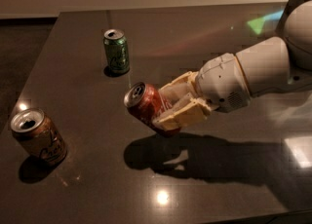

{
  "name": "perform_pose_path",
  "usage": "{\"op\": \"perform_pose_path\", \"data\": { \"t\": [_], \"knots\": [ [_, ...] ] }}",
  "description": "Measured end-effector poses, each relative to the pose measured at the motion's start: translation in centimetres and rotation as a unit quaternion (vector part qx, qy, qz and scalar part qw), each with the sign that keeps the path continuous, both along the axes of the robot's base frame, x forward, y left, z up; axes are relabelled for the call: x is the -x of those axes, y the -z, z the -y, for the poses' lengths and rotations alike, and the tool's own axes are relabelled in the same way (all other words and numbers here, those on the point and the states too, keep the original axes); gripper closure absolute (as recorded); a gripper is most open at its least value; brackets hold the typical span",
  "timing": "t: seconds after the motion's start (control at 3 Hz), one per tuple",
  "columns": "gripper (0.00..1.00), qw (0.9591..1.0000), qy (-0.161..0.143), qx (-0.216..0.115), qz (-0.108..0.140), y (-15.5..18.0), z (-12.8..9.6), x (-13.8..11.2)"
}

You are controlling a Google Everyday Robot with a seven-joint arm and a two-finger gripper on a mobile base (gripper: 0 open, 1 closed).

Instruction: Place coke can upright

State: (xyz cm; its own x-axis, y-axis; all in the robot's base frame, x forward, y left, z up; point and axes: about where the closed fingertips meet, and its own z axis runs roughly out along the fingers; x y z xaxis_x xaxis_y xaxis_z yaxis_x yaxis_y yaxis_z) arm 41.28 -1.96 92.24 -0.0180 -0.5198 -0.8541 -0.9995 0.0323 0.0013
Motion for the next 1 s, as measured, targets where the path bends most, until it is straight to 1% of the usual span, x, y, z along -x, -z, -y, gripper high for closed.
{"op": "perform_pose_path", "data": {
  "t": [0.33,0.67,1.0],
  "knots": [
    [1.0,0.9993,0.019,-0.032,0.002,0.9,-0.2,-0.5],
    [1.0,0.9967,0.038,-0.072,0.003,1.9,-0.3,-1.0],
    [1.0,0.9923,0.053,-0.112,-0.004,2.1,-0.3,-1.4]
  ]
}}
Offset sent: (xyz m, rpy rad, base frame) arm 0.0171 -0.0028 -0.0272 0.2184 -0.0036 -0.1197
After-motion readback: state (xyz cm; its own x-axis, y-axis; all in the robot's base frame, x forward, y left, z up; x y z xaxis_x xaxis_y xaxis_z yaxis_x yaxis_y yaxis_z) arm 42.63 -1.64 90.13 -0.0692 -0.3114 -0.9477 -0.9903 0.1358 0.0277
